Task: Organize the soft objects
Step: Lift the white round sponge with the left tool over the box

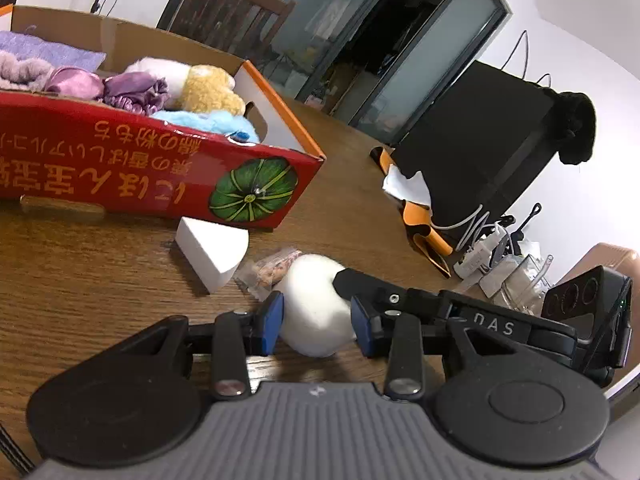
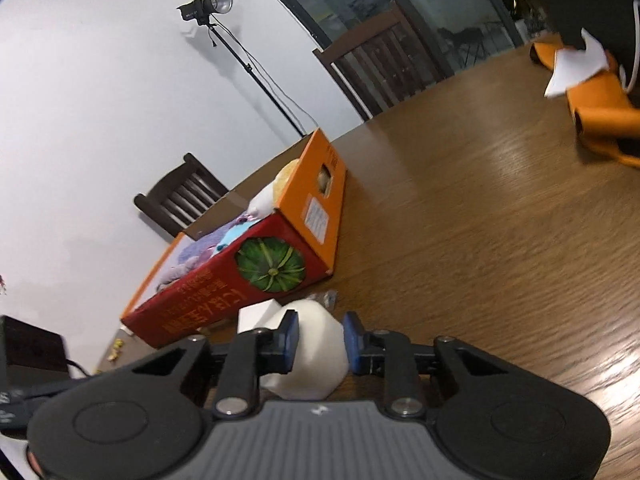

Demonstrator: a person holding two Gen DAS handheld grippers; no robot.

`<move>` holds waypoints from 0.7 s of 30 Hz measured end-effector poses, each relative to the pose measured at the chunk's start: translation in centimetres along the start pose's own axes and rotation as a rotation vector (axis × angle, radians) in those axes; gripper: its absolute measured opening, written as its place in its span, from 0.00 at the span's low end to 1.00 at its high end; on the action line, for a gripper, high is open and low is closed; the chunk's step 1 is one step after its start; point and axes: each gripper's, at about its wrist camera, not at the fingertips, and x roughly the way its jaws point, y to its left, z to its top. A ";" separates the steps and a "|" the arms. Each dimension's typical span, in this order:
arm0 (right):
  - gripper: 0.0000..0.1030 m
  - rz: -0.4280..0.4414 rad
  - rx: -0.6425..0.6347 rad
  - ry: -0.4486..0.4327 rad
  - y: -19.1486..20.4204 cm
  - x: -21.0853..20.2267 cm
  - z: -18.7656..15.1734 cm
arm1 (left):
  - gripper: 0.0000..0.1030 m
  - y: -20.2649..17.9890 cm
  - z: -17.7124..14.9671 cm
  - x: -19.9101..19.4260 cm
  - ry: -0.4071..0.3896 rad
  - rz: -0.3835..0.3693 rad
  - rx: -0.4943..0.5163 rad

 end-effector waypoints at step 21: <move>0.20 0.044 0.020 0.017 -0.3 -0.1 -0.1 | 0.31 0.3 -0.3 -0.2 -0.003 -0.013 -0.047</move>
